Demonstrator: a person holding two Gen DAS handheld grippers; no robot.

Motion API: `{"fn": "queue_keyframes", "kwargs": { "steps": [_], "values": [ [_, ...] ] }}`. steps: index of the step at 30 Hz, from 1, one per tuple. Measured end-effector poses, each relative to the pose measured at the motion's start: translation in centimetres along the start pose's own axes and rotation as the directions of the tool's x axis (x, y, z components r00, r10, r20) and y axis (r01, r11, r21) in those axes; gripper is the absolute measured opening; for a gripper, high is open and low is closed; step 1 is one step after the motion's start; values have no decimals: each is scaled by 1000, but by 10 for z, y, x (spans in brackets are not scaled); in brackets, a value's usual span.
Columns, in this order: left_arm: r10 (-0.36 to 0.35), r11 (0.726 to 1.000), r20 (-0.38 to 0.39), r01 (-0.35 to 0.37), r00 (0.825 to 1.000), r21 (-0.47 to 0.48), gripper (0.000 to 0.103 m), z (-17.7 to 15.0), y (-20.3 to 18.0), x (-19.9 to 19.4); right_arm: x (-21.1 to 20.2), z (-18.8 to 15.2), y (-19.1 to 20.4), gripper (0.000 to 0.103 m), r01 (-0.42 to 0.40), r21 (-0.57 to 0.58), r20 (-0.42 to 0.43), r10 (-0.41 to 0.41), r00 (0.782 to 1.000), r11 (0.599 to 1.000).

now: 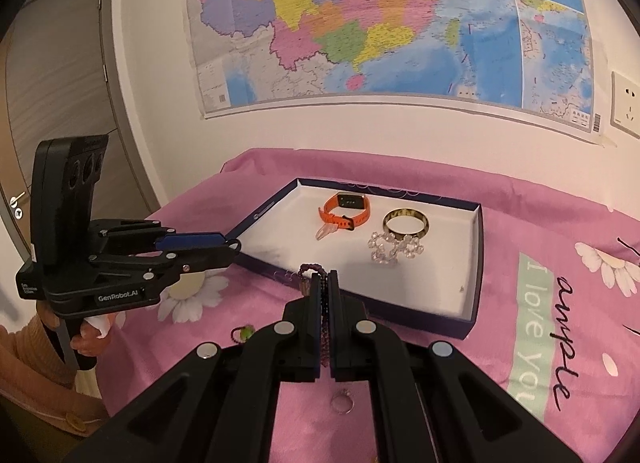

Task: Organize jewelry
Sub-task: 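Carry the black ring with the left tool into the tray while the right tool carries the maroon bracelet there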

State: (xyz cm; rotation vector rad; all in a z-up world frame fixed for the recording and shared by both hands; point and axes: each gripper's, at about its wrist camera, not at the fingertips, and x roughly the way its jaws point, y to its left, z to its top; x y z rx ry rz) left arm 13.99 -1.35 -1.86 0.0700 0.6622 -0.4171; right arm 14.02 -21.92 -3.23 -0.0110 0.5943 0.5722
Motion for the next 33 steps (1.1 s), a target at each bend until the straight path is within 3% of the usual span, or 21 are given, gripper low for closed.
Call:
{"fn": "queue_keyframes", "kwargs": {
  "steps": [33],
  "values": [
    [56, 998, -9, -56, 998, -25, 22, 32, 23, 29, 41, 37, -20, 2, -1, 22, -3, 1, 1000, 1000]
  ]
}}
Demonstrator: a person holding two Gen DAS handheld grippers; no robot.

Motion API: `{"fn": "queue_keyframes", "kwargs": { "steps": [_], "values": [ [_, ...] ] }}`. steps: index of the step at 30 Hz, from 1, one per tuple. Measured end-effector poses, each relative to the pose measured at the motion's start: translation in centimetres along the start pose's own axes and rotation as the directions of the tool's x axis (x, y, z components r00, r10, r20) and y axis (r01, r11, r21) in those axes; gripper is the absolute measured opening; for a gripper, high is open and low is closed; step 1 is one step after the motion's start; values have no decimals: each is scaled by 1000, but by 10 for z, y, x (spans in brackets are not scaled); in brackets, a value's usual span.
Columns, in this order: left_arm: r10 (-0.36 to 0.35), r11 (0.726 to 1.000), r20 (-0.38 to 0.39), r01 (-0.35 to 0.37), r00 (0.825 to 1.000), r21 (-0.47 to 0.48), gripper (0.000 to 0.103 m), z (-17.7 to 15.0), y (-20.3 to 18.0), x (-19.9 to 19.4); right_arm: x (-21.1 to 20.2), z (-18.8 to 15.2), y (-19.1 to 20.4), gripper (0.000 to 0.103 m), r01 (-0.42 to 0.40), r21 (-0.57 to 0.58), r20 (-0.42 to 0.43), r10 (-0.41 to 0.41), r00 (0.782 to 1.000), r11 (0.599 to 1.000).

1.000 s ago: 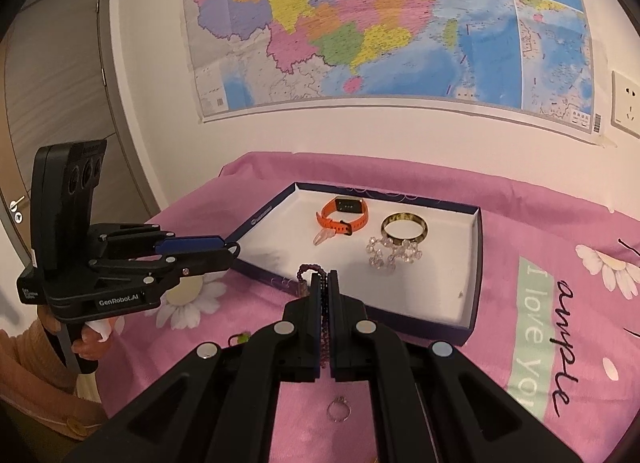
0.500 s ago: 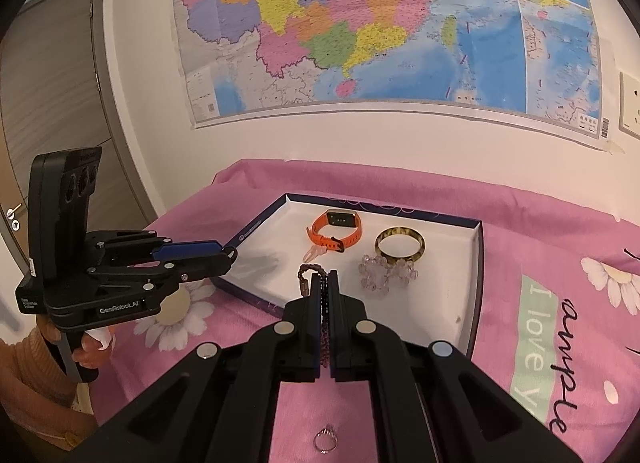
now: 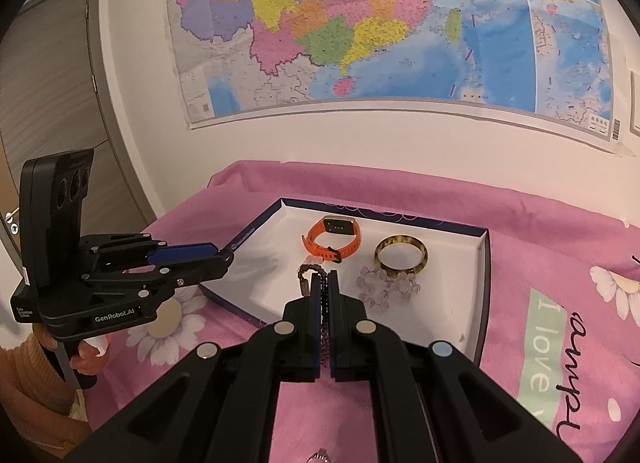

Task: Organize jewelry
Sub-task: 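Carry the black ring with the left tool into the tray while the right tool carries the maroon bracelet there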

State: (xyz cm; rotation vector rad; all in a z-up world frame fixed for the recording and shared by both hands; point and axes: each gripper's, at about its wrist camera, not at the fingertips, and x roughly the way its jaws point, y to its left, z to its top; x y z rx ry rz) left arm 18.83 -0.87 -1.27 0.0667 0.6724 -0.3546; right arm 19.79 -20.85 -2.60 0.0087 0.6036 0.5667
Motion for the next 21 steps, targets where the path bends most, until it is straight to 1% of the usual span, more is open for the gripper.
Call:
{"fn": "queue_keyframes", "kwargs": {
  "steps": [21],
  "values": [
    [33, 999, -49, -33, 998, -11, 22, 6, 8, 35, 44, 1, -18, 2, 20, 35, -57, -18, 998, 999]
  ]
}}
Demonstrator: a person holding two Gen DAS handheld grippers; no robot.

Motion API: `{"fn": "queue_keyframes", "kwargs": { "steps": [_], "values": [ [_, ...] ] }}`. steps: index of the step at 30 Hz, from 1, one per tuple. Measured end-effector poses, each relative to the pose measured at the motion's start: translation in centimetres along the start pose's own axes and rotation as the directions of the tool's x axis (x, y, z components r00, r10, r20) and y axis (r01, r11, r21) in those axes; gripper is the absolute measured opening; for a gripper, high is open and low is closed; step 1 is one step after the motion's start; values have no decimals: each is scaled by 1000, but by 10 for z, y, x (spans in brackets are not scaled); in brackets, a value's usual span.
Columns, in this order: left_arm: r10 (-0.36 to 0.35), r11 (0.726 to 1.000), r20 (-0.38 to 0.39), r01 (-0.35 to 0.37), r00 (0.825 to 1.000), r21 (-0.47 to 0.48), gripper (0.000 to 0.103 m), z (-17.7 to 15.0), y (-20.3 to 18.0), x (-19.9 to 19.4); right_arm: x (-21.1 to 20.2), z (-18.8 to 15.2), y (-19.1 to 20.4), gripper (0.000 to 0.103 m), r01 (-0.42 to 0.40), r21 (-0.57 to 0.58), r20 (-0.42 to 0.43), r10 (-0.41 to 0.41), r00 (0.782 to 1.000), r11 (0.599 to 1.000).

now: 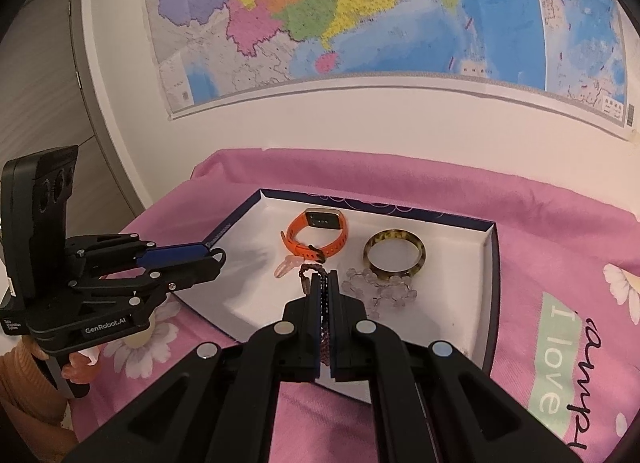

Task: Organize jewelry
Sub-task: 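Carry the black ring with the left tool into the tray while the right tool carries the maroon bracelet there, then open the left tool to drop the ring while the right tool releases the bracelet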

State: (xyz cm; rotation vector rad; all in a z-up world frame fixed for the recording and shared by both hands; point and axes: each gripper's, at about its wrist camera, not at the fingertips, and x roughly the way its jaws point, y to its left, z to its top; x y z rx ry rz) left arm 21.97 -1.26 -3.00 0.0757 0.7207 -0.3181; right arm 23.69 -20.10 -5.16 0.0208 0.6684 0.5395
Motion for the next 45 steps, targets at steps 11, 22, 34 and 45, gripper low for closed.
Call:
{"fn": "queue_keyframes", "kwargs": {
  "steps": [11, 22, 34, 45],
  "values": [
    [17, 1000, -50, -17, 999, -6, 22, 0, 0, 25, 20, 2, -10, 2, 2, 27, -37, -1, 999, 1000],
    [25, 1000, -90, -26, 996, -14, 22, -1, 3, 45, 31, 1, -19, 2, -16, 66, -64, 20, 998, 998],
    [21, 999, -126, -26, 992, -35, 22, -2, 8, 57, 42, 2, -31, 2, -4, 107, -83, 13, 996, 994],
    [18, 999, -148, -24, 989, -36, 22, -3, 9, 67, 50, 2, -36, 2, 20, 131, -99, -7, 995, 991]
  ]
}}
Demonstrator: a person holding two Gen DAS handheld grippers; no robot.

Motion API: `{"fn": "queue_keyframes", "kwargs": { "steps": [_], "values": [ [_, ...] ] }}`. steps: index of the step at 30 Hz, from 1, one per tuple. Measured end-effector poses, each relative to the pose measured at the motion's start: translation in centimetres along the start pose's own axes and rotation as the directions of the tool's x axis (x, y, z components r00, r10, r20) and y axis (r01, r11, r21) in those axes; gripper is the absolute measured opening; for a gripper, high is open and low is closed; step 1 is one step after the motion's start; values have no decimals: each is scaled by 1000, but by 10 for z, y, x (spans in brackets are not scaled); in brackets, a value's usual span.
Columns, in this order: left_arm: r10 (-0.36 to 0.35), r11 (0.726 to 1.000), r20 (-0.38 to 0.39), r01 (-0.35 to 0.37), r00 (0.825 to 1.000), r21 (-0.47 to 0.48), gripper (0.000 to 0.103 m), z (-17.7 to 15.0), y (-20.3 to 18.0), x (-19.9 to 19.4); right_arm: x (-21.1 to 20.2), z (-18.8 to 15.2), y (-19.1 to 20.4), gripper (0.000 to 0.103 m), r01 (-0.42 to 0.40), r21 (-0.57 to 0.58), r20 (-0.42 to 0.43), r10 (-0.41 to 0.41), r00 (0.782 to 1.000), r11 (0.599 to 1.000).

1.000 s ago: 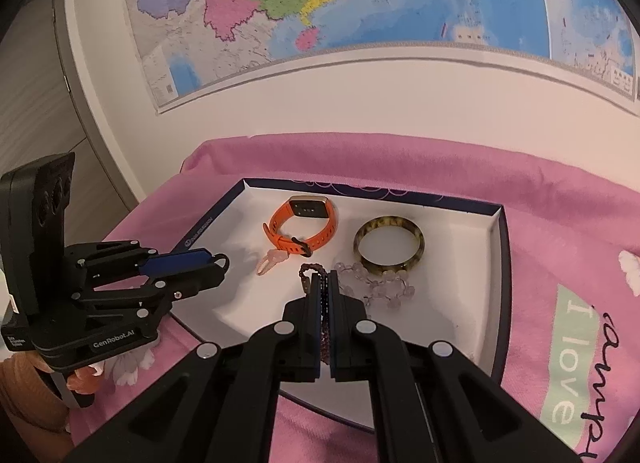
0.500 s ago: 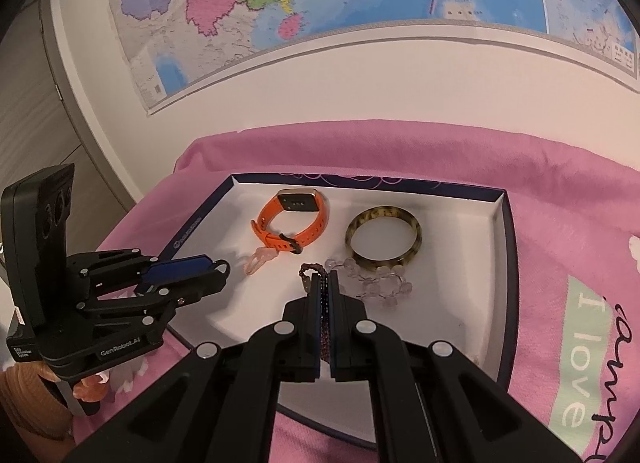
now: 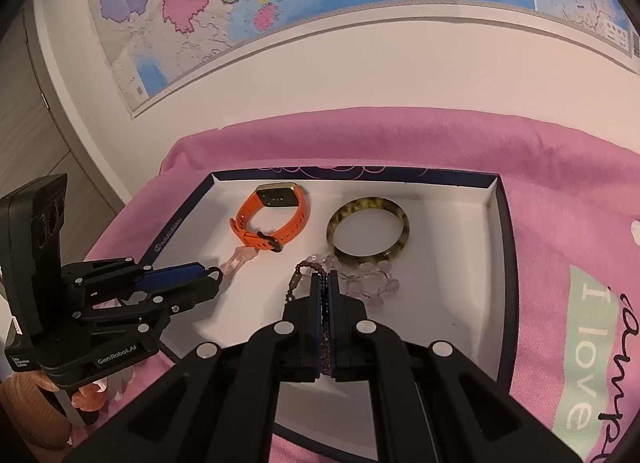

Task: Organize jewelry
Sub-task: 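Open the left tool to drop the ring while the right tool releases the bracelet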

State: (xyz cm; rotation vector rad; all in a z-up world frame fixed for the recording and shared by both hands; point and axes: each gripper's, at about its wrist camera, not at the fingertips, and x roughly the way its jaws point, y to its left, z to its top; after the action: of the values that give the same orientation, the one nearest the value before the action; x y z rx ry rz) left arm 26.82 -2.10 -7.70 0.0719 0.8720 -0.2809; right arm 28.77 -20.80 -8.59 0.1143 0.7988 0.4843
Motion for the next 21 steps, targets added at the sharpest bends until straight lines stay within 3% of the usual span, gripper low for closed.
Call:
{"fn": "queue_keyframes", "kwargs": {
  "steps": [5, 7, 18, 21],
  "values": [
    [4, 1000, -4, -4, 1000, -6, 23, -2, 2, 2, 5, 1, -3, 9, 19, 14, -10, -19, 1000, 1000],
    [14, 1000, 9, -14, 1000, 2, 31, -2, 1, -1, 4, -1, -3, 12, 26, 13, -6, -25, 1000, 1000],
    [38, 999, 89, -40, 995, 20, 51, -5, -4, -33, -28, -6, 7, 37, 31, -22, 52, -30, 998, 999],
    [42, 998, 115, -47, 992, 35, 57, -10, -5, -48, -44, -11, 13, 50, 22, -39, 67, -20, 998, 999]
  ]
}}
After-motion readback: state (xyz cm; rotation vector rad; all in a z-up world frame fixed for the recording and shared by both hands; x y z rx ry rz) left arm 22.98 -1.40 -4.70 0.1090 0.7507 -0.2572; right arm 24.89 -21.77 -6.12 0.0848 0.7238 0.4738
